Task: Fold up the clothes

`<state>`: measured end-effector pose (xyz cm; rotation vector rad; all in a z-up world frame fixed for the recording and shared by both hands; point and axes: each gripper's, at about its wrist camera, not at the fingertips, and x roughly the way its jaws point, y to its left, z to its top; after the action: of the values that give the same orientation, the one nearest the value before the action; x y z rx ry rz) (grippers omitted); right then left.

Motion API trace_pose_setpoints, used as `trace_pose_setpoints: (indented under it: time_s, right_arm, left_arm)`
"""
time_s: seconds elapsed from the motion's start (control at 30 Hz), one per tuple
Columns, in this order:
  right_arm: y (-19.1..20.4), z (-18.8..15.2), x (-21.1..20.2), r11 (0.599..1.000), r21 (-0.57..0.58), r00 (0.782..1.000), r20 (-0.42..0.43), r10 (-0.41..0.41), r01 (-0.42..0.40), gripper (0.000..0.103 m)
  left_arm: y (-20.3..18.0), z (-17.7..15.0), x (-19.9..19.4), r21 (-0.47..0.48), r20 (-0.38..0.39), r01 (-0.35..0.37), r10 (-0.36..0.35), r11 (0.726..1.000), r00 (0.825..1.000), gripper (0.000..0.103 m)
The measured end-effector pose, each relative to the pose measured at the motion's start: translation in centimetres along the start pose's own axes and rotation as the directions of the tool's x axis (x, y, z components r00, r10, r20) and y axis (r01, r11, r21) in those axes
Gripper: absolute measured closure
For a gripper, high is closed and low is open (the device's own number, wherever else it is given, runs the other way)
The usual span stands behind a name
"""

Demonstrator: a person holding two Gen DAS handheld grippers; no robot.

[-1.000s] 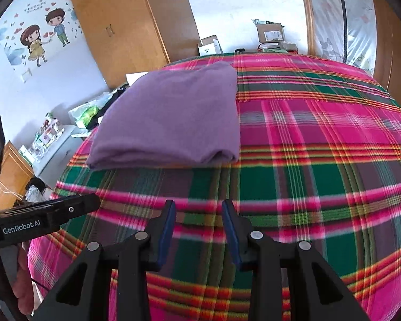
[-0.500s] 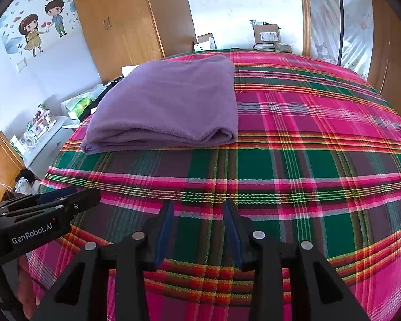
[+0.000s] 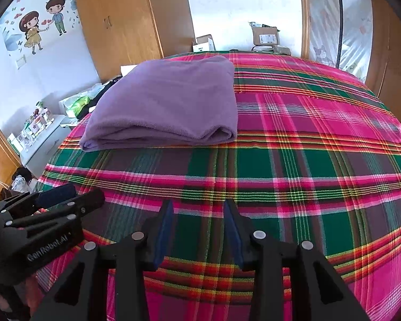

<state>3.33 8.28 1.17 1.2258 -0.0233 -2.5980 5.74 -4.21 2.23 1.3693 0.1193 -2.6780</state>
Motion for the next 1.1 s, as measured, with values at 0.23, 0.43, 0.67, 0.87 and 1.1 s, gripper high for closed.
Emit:
trace_pose_setpoints:
  time_s: [0.23,0.43,0.67,0.87,1.1]
  right_arm:
    - [0.0,0.1,-0.1,1.000,-0.005,1.000,-0.001,-0.003,0.003,0.064]
    - [0.6,0.1,0.2,1.000,-0.027,1.000,-0.005,-0.013,0.013,0.058]
    - [1.4,0.5,0.8,0.995,-0.063,0.996,-0.012,-0.083,0.082,0.051]
    - [1.4,1.0,1.2,0.991,-0.057,0.992,-0.017,-0.121,0.120,0.047]
    - [0.9,1.9,1.7,0.989,-0.044,0.990,-0.022,-0.140,0.139,0.042]
  left_arm:
    - [0.0,-0.1,0.0,-0.007,0.011,-0.007,0.007,1.000,1.000,0.046]
    - [0.1,-0.1,0.0,-0.016,0.025,-0.012,0.012,1.000,1.000,0.041]
    - [0.2,0.1,0.2,-0.024,0.026,-0.018,0.019,1.000,0.999,0.036]
    - [0.4,0.2,0.4,-0.031,0.030,-0.023,0.024,0.999,0.999,0.033]
    - [0.5,0.4,0.7,-0.036,0.034,-0.027,0.028,0.999,0.999,0.029]
